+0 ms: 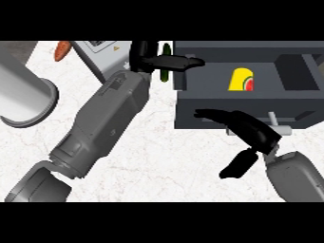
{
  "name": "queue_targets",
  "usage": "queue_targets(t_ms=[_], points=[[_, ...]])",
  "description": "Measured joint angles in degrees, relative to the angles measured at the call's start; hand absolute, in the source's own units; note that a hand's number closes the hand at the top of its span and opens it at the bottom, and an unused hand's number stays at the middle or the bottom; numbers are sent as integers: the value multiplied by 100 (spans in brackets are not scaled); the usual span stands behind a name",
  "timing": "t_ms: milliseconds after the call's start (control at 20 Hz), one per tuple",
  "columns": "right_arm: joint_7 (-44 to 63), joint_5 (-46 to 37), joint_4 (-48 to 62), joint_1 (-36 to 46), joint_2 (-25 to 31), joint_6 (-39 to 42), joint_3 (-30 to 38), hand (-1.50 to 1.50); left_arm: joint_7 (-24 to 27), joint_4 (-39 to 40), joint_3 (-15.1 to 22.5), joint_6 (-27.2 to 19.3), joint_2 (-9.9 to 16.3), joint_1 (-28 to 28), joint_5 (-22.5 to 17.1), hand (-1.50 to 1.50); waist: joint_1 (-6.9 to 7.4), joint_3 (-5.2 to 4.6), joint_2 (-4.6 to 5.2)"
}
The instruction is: Pick up the cup, place it into the drawer and close the drawer
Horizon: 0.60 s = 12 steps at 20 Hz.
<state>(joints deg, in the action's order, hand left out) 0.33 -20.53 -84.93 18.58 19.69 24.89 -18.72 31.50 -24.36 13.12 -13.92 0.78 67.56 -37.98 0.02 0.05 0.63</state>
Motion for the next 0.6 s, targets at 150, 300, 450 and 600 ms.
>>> queue_targets(t_ms=[150, 300, 450, 600], points=[[-373, -433, 991, 299, -128, -238, -142, 150, 56, -206, -19, 83, 57, -232, -3, -150, 163, 2, -10], [-743, -736, 2061, 698, -230, -492, -113, 150, -7, -466, -23, 166, 180, -460, -11, -150, 293, 5, -15], [-1132, -883, 3017, 1159, -339, -789, 59, 150, -46, -697, -28, 342, 350, -696, -30, -150, 438, 3, -5], [-1632, -846, 3753, 1556, -330, -1058, 368, 150, -98, -936, 1, 478, 459, -962, -44, -150, 570, 13, 11]])
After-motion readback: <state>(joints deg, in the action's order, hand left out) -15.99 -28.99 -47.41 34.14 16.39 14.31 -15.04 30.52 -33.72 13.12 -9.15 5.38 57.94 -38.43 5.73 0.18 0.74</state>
